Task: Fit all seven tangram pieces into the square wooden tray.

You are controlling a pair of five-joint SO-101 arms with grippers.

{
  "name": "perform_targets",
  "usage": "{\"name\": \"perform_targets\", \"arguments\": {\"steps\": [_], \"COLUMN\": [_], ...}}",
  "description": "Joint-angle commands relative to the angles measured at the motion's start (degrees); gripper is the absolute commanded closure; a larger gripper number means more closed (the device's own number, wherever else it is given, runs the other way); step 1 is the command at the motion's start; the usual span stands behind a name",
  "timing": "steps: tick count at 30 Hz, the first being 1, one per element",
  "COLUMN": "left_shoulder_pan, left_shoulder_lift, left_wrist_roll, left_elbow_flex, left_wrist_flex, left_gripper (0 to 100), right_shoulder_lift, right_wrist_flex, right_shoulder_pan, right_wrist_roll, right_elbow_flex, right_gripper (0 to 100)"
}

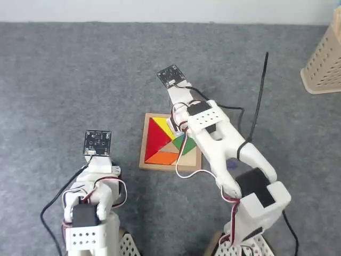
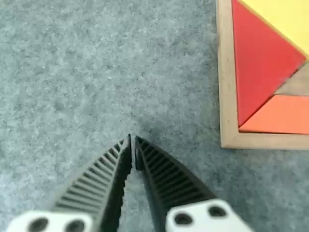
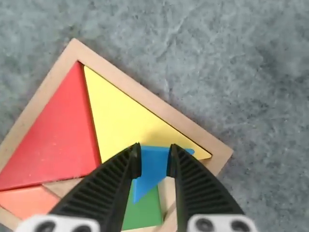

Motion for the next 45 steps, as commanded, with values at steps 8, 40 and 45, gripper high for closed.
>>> {"name": "perform_targets", "arguments": {"steps": [8, 40, 45], "left_shoulder_pan": [-0.1, -0.1, -0.1], "left_shoulder_lift": [-1.0, -1.0, -1.0], "left_wrist_roll": [0.5, 0.5, 0.5], "left_elbow_flex": [-0.7, -0.7, -0.7], "left_wrist_flex": [0.3, 0.3, 0.3], "left_gripper": [99, 99, 99], "right_shoulder_lift": [-1.3, -1.4, -1.4], "right_wrist_flex": [0.6, 1.9, 2.2], "right_shoulder_pan": [3.1, 5.5, 5.6], "right_wrist_roll": [1.1, 18.8, 22.5], "right_elbow_flex": [0.8, 4.6, 4.7], "right_gripper": [89.7, 89.8, 89.8]}}
